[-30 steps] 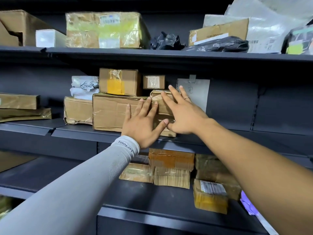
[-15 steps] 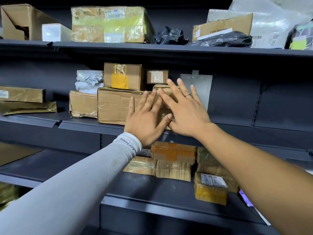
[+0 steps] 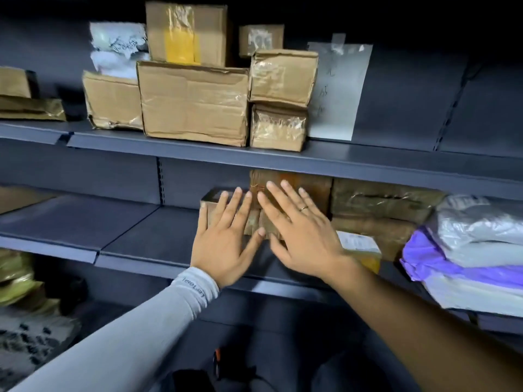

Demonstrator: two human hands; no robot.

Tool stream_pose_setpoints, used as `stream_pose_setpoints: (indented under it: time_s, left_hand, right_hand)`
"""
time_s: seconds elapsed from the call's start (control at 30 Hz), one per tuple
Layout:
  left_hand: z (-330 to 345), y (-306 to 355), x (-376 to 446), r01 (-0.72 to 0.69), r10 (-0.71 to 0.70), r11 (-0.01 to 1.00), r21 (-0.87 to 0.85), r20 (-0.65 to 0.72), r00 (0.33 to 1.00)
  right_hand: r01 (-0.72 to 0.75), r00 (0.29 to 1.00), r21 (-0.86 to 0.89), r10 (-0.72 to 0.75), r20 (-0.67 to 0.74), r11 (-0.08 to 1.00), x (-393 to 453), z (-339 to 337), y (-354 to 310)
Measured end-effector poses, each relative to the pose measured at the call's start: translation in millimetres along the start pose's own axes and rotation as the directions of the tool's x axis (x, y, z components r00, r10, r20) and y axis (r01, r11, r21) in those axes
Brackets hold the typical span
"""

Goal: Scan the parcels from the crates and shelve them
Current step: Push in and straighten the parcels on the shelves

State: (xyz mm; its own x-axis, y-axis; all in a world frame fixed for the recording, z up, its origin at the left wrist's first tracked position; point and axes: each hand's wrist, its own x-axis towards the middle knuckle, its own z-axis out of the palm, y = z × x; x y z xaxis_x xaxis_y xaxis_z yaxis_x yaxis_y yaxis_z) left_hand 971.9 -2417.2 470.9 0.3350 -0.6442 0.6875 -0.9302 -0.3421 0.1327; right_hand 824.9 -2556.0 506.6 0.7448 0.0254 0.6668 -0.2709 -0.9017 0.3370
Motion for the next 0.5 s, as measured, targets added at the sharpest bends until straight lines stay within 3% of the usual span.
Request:
stream_pose_setpoints:
  time_s: [0.23, 0.37, 0.5]
  left_hand:
    - [63, -52, -14, 0.158, -0.165, 0.986, 0.047, 0.237, 0.957]
    - [95, -79, -6, 0.232, -0.238, 0.971, 0.057, 0.292, 0.926]
    - [118, -105, 8, 0.255, -0.264, 0.964, 0.072, 0.287, 0.921]
  right_hand:
    - [-0.166, 0.976, 0.064, 0.155, 0.155, 0.984, -24, 92, -21]
    - [-0.237, 0.945, 0.137, 0.195, 0.263, 0.962, -16, 139, -39]
    - [-0.203, 0.939, 0.167, 0.143, 0.314, 0.965, -1, 176, -51]
